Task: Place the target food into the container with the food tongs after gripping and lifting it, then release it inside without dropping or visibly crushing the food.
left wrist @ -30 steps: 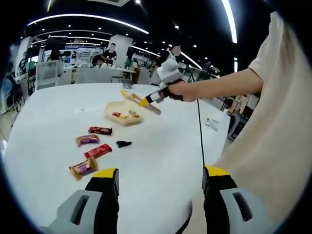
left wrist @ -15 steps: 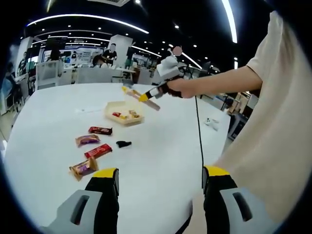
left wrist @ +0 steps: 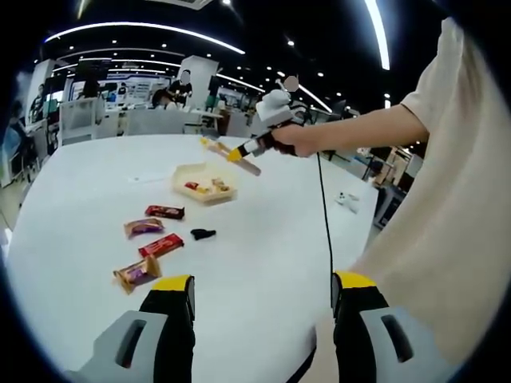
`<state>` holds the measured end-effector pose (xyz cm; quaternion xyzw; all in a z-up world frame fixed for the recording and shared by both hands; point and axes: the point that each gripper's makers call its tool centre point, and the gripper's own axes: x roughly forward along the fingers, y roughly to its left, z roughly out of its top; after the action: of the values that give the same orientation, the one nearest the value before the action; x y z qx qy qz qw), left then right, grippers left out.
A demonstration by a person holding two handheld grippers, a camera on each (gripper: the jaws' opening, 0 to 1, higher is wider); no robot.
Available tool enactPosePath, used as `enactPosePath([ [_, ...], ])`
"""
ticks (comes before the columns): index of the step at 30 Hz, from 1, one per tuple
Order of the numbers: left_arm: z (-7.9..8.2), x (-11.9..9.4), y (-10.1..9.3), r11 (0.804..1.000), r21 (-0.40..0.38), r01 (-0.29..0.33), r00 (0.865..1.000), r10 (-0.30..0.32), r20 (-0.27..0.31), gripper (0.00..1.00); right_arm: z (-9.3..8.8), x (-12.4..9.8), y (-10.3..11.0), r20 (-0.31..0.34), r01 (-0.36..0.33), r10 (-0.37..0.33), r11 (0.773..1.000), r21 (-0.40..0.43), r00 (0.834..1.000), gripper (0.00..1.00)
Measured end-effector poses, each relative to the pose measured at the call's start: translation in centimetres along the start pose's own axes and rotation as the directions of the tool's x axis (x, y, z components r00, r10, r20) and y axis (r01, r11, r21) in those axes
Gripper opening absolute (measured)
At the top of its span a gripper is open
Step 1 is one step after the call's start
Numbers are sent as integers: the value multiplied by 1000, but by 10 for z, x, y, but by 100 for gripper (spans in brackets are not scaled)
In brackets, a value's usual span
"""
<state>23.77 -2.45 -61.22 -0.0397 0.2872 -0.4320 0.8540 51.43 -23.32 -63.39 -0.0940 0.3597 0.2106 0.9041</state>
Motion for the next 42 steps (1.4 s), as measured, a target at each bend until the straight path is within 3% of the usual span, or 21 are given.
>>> enactPosePath([
  [42,-4,4,-2,1000,-1,7,1000,-7,-12,69,-4,-3,-8,9,-4,4,998,58,1000,20],
])
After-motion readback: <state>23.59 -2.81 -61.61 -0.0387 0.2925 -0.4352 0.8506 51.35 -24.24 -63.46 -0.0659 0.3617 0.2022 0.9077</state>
